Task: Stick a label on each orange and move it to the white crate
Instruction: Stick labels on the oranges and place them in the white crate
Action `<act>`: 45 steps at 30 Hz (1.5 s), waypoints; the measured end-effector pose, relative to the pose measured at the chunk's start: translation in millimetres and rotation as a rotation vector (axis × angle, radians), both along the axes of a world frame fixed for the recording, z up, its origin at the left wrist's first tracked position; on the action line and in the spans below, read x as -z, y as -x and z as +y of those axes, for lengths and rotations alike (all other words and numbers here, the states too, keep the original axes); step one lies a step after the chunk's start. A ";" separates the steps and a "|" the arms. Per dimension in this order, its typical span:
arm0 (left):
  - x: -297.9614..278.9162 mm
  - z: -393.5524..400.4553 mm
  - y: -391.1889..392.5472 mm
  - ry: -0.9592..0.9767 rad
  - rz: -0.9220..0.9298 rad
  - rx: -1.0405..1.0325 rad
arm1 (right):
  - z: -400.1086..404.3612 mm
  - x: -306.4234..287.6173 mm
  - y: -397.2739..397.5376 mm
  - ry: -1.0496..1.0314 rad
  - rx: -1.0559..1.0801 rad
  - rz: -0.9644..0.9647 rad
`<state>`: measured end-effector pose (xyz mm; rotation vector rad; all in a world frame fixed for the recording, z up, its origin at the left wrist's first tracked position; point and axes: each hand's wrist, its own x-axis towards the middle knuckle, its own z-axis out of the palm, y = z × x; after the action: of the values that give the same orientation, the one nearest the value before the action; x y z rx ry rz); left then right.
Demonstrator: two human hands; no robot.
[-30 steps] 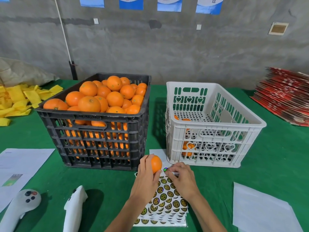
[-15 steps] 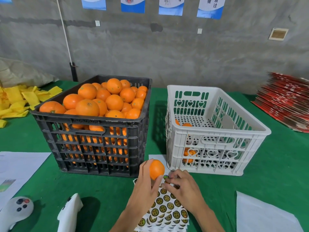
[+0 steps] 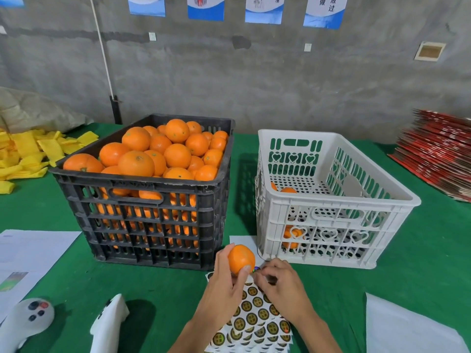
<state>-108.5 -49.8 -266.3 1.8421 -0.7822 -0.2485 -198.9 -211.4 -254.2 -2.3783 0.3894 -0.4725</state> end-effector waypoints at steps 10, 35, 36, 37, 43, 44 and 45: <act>-2.3 -0.5 1.8 -0.030 0.007 -0.035 | 6.4 -7.6 -5.8 -0.126 0.243 -0.104; -254.6 -82.9 0.9 0.187 -0.250 0.031 | -25.9 -217.0 -14.4 0.511 0.269 -0.363; -259.8 -84.6 -3.4 0.131 -0.296 0.042 | -34.3 -218.1 -15.3 0.530 0.308 -0.336; -264.0 -81.8 -10.7 0.078 -0.365 0.016 | -41.5 -218.6 -16.7 0.543 0.338 -0.300; -281.8 0.8 -91.6 -0.476 -0.828 -0.525 | -52.5 -204.4 -38.2 0.547 0.344 -0.171; -283.3 16.8 -101.1 -0.637 -0.694 -0.604 | -46.8 -203.7 -44.8 0.551 0.324 -0.188; -284.8 31.2 -108.3 -0.756 -0.540 -0.649 | -38.5 -203.6 -52.4 0.557 0.304 -0.216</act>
<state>-0.2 -18.5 18.4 2.8333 -0.4044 0.4559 -146.6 -250.0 -50.6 -2.7649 0.5817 -1.0883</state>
